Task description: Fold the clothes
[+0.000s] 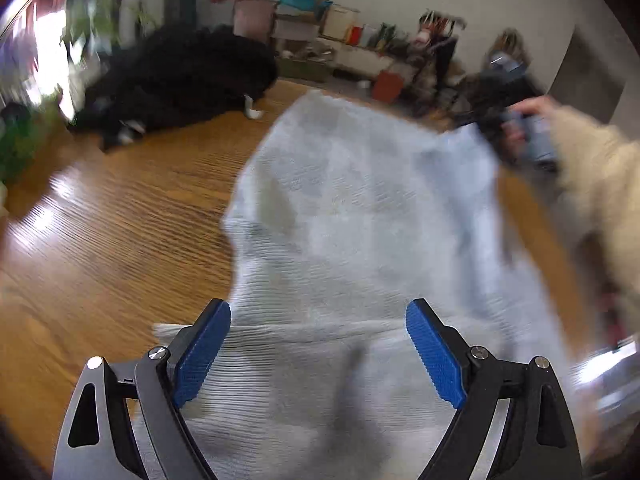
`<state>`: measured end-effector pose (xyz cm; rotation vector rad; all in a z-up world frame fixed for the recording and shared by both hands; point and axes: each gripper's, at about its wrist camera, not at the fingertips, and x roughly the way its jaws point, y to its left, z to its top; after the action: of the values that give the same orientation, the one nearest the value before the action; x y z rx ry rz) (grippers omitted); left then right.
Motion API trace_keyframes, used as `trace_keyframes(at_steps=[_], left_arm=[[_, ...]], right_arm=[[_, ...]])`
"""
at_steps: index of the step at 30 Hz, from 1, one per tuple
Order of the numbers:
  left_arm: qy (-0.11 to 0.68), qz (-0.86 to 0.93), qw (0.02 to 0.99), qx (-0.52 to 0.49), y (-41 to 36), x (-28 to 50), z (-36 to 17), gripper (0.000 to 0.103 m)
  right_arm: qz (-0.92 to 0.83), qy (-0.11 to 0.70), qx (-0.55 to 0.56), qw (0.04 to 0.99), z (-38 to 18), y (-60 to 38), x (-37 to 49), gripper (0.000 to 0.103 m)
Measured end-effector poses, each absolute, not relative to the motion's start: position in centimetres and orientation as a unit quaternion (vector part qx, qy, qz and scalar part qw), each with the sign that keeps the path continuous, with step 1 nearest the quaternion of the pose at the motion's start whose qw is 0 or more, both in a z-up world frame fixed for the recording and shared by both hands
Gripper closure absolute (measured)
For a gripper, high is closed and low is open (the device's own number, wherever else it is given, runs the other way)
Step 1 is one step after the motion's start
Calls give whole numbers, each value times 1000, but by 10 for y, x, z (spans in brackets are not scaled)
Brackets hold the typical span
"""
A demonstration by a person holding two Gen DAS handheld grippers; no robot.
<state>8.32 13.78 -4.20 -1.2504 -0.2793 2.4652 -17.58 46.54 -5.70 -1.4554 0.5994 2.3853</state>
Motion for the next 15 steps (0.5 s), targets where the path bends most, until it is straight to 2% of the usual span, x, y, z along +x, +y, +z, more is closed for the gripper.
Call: trace_keyframes(at_steps=[3,5,6,7,8,10,13,15], left_arm=[[-120,870,181,-442,129,74,-39,13],[-111,873,151,-450,123,66,-42,13],[-106,874,135,-455,121,62,-44,13],[-111,870,132,-462,118,57,-49,13],[-117,865,130,-470,115,53,-53,13],[-122,860,138,-476,116,50,-56,13],[-121,859,151,-474,120,48,-57,13],[-124,857,157,-474,119,52,-56,13]], right_arm=[[822,176,-525,135,-63,434,-203,95],[815,163,-540,135,-77,414,-220,88],[810,164,-546,133,-84,407,-223,73],[808,174,-550,122,-92,403,-224,47],[807,182,-551,108,-95,396,-226,42],[805,200,-553,82,-100,383,-229,44],[818,208,-536,32,-75,363,-217,44],[831,179,-527,16,-52,358,-192,44]])
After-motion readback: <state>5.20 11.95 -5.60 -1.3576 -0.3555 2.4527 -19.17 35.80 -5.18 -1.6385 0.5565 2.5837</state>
